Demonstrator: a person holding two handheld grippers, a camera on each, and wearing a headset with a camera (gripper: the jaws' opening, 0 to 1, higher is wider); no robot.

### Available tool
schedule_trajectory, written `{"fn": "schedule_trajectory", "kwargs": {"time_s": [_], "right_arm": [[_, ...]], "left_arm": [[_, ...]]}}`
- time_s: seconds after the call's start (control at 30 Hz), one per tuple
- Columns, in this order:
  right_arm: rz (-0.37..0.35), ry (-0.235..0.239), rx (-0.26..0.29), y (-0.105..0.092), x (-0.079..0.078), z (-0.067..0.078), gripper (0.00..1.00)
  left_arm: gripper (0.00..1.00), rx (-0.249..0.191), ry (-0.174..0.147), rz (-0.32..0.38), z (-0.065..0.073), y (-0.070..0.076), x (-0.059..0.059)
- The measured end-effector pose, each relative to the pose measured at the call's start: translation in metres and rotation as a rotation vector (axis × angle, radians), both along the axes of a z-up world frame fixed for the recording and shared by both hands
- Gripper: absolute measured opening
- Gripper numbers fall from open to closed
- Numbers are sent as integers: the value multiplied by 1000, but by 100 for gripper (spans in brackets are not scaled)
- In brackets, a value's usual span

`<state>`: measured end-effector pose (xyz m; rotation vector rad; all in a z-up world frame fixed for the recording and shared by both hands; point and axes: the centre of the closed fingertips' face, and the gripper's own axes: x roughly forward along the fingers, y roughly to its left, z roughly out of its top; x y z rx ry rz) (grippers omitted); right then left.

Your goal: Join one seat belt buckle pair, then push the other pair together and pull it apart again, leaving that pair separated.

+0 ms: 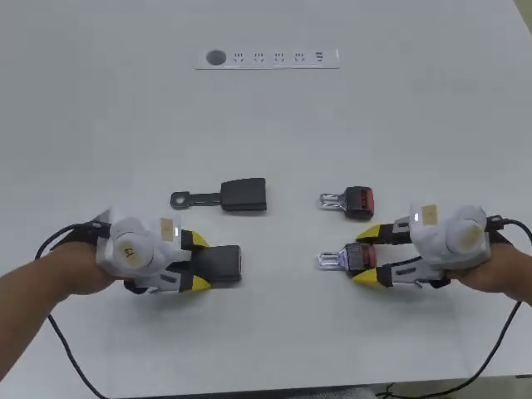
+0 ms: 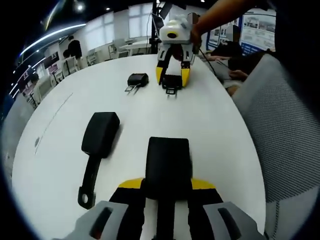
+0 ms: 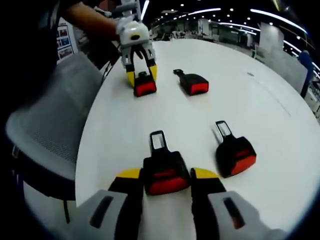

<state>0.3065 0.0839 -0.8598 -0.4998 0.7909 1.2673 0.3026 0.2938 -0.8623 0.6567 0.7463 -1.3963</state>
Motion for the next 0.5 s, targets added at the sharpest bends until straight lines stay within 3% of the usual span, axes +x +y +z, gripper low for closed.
{"fn": "schedule_trajectory", "kwargs": {"time_s": [0.3, 0.5], "right_arm": [[-18, 7, 12, 6, -2, 3, 37], [-19, 3, 41, 22, -7, 3, 37]], "left_arm": [[34, 29, -2, -13, -1, 1, -1], [34, 42, -1, -11, 0, 1, -2]]}}
